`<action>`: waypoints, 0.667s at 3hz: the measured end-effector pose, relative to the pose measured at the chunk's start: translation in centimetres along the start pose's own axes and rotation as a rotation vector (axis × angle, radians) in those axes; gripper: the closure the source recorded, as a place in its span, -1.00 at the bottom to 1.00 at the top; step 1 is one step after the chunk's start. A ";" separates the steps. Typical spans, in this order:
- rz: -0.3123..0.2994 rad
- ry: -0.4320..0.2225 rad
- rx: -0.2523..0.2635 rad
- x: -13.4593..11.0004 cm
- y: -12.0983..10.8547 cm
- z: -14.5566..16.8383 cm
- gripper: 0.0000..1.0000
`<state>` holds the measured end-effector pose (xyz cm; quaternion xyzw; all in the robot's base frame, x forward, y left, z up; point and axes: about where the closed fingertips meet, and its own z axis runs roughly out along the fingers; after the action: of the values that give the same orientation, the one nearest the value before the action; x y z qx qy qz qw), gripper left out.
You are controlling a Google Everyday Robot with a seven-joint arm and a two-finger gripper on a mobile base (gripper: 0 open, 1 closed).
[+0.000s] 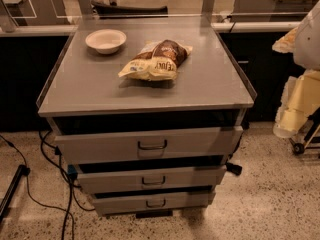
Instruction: Open top drawer
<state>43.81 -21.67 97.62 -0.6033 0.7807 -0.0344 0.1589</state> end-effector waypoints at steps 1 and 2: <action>0.000 0.000 0.000 0.0 0.0 0.0 -1.00; 0.003 -0.039 0.000 -0.1 0.4 1.9 -1.00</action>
Offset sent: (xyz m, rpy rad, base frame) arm 0.0049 0.0088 -0.0368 0.0642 -0.0034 0.0106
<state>44.01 -21.14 95.70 -0.6029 0.7783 -0.0222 0.1741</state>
